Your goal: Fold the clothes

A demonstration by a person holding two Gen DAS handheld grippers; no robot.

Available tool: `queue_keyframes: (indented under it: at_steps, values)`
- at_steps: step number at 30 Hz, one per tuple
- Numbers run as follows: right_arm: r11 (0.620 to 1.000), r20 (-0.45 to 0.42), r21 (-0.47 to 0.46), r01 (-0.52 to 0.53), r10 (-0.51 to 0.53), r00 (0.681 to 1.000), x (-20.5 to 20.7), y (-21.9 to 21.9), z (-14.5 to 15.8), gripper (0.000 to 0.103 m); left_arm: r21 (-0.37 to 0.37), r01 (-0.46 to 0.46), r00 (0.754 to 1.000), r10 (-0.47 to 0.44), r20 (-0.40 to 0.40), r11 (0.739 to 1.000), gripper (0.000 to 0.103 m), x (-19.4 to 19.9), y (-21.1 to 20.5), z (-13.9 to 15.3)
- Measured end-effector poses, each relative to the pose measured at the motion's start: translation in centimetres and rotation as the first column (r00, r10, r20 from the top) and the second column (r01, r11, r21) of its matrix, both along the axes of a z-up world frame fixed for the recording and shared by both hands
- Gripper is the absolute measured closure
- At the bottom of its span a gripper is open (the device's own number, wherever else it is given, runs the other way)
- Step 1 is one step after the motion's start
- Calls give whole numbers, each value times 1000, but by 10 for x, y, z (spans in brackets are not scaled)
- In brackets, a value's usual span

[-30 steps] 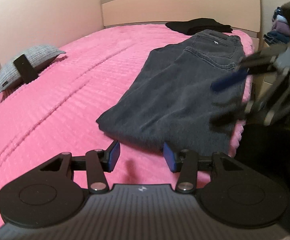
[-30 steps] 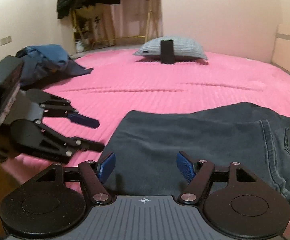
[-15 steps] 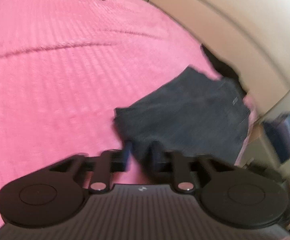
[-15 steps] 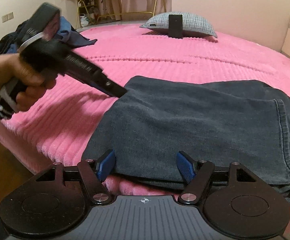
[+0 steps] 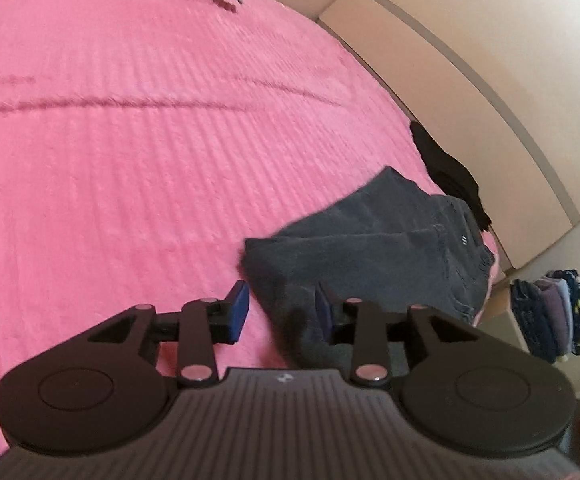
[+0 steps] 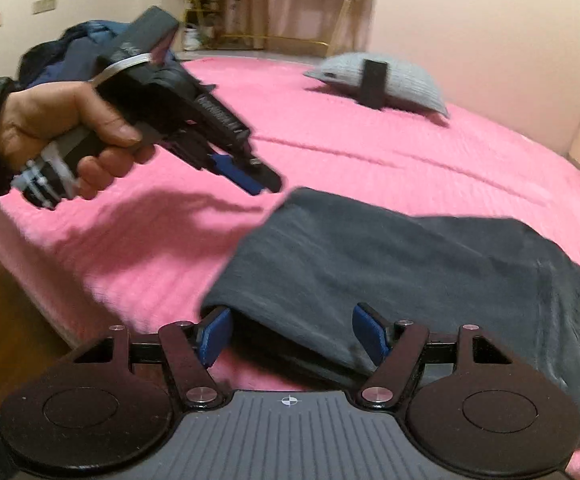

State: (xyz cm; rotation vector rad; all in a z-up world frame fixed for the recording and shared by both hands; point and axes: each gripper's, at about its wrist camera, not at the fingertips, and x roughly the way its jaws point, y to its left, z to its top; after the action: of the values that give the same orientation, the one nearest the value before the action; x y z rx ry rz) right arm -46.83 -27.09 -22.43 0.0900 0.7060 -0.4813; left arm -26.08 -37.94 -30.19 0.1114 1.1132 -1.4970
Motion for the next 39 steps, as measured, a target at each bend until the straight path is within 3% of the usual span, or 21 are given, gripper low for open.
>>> queue_keyframes:
  at_steps: [2, 3, 6, 9, 12, 15, 17, 19, 21, 23, 25, 27, 29, 31, 32, 35, 36, 37, 39]
  values:
    - [1000, -2, -6, -27, 27, 1000, 8, 2, -3, 36, 12, 34, 999, -34, -2, 999, 74, -6, -9, -3]
    - [999, 1, -7, -38, 38, 999, 10, 3, -3, 43, 18, 38, 999, -38, 6, 999, 75, -7, -12, -4]
    - [999, -8, 8, -35, 35, 999, 10, 2, -1, 44, 37, 46, 998, -47, 29, 998, 85, -7, -23, -9]
    - [1000, -70, -14, -23, 22, 997, 6, 1, -5, 44, 51, 54, 997, -56, 44, 997, 86, -7, -30, -13]
    - [995, -70, -71, -70, 65, 995, 6, 12, -1, 43, 54, 50, 997, -54, 60, 997, 86, -11, -27, -8]
    - [988, -63, -106, -109, 103, 993, 10, 23, 0, 43, 32, 53, 984, -58, 169, 998, 85, -23, -17, 8]
    - [996, -12, -71, -44, 43, 999, 0, 14, 2, 43, 6, 65, 965, -64, 255, 998, 79, -32, -6, 22]
    - [996, 69, -11, 88, -87, 994, -24, -5, 7, 43, -27, 103, 946, -90, 312, 994, 74, -48, 4, 33]
    - [962, 155, 73, 262, -270, 950, -60, -32, 11, 43, -54, 163, 927, -134, 350, 985, 71, -67, 10, 40]
    - [908, 203, 146, 393, -416, 886, -94, -62, 9, 43, -69, 227, 907, -185, 378, 971, 70, -88, 12, 42]
    - [846, 226, 215, 488, -529, 818, -123, -93, 3, 43, -38, 310, 877, -270, 398, 950, 67, -115, 7, 30]
    - [797, 197, 284, 532, -592, 781, -142, -123, -9, 43, 19, 363, 838, -336, 431, 931, 67, -137, 0, 15]
    - [757, 140, 350, 552, -625, 768, -150, -142, -21, 43, 36, 386, 778, -346, 524, 922, 65, -157, 2, 5]
    - [743, 114, 363, 562, -634, 765, -153, -147, -25, 43, 34, 385, 765, -340, 547, 922, 65, -164, 5, 5]
    - [742, 109, 359, 565, -635, 765, -154, -147, -25, 43, 31, 379, 772, -335, 541, 925, 65, -164, 6, 5]
    - [793, 133, 224, 567, -601, 788, -148, -139, -15, 43, 25, 368, 786, -326, 525, 929, 64, -163, 6, 3]
    - [798, 139, 224, 559, -594, 793, -149, -142, -14, 43, 25, 367, 787, -325, 524, 930, 64, -163, 6, 3]
    - [788, 138, 282, 547, -597, 790, -152, -149, -16, 43, 27, 367, 785, -325, 527, 930, 64, -163, 6, 3]
    - [731, 134, 449, 514, -624, 770, -165, -163, -32, 43, 29, 367, 781, -325, 533, 930, 64, -163, 6, 4]
